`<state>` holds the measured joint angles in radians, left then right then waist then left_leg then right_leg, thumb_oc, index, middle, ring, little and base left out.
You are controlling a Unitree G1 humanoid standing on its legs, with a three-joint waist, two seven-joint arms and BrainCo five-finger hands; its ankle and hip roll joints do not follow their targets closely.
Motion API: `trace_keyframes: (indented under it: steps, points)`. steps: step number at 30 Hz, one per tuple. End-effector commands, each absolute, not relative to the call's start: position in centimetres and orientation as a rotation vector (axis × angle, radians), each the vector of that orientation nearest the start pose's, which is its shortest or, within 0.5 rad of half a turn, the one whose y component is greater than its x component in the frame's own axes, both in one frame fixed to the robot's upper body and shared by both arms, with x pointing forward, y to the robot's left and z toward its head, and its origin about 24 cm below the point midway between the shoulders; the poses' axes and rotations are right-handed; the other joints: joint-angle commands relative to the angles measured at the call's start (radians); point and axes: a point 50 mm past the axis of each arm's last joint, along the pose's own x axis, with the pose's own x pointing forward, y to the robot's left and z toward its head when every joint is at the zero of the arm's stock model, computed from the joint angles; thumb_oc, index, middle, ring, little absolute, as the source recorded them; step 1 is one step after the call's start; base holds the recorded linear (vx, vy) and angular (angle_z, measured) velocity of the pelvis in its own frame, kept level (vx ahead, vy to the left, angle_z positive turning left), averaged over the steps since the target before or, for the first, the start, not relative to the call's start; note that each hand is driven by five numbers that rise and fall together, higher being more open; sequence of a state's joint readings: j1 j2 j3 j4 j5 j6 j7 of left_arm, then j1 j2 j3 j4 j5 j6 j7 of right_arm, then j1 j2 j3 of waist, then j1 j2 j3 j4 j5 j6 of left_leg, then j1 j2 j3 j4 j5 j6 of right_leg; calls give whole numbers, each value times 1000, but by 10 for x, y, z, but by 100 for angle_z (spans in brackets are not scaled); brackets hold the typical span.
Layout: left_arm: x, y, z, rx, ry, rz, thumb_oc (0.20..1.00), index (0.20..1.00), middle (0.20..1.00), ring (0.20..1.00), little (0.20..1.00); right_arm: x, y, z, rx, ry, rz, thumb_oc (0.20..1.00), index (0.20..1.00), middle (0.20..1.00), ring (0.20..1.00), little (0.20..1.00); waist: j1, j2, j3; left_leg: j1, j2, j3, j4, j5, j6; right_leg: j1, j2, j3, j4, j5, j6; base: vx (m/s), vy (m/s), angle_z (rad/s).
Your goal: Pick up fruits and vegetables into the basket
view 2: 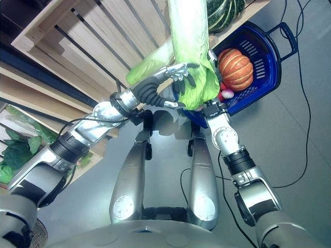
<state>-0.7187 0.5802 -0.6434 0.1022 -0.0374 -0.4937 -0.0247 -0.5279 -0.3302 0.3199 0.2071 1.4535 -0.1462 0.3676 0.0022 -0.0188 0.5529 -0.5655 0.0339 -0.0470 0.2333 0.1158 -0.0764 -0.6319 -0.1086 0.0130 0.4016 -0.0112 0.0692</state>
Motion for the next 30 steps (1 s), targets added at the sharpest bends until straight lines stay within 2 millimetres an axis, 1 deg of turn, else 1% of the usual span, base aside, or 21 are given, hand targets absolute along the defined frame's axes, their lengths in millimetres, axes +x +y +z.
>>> trace_keyframes:
  steps: [1,4,8,9,15,18,22,24,29,30]
  points:
    - [298,77,182,607,-867,-607,1000,1000,1000,1000,1000,307,-86,215,1018,-566,1028,200,200,200,200,200,-10,8,-33,10,-26,29,57,-96,55,72,1,-60,-79,47,0,0,0,0]
    - [303,87,184,574,-884,-479,1000,1000,1000,1000,1000,307,-88,214,1025,-577,1011,200,200,200,200,200,-5,3,-33,11,-27,26,57,-97,55,75,0,-61,-79,46,0,0,0,0]
    - [304,95,184,560,-904,-380,1000,1000,1000,1000,1000,307,-90,214,1027,-592,999,200,200,200,200,200,0,2,-33,11,-28,23,56,-97,55,75,1,-63,-79,45,0,0,0,0]
    - [305,100,185,545,-919,-325,1000,1000,1000,1000,1000,307,-91,215,1025,-597,993,200,200,200,200,200,1,0,-33,12,-29,21,56,-96,55,76,2,-63,-78,45,-1,0,0,0]
    - [305,113,190,502,-969,-170,1000,1000,1000,1000,1000,308,-97,216,1029,-615,962,200,200,200,200,200,5,-4,-33,11,-31,16,55,-96,56,75,3,-63,-78,43,-3,0,0,0]
    - [309,122,189,480,-958,-85,1000,1000,1000,1000,1000,310,-101,216,1047,-637,933,200,200,200,200,200,7,-5,-33,10,-33,11,53,-96,57,71,8,-61,-76,43,-4,0,0,0]
    - [312,128,185,449,-913,-37,1000,1000,1000,1000,1000,309,-106,216,1046,-661,899,200,200,200,200,200,6,-8,-33,11,-36,10,51,-96,58,73,10,-59,-80,44,-4,0,0,0]
    - [314,133,178,429,-877,-3,1000,1000,1000,1000,1000,311,-111,215,1033,-681,866,200,200,200,200,200,5,-9,-33,13,-36,8,50,-96,59,75,12,-57,-81,44,-3,0,0,0]
    - [317,138,171,407,-828,26,1000,1000,1000,1000,1000,313,-120,216,1029,-700,830,200,200,200,200,200,2,-11,-33,16,-34,11,50,-97,58,78,13,-54,-82,44,-3,0,0,0]
    - [318,141,168,394,-804,45,1000,1000,1000,1000,1000,314,-126,216,1035,-711,797,200,200,200,200,200,1,-12,-33,23,-34,11,53,-107,59,86,14,-53,-79,35,-3,0,0,0]
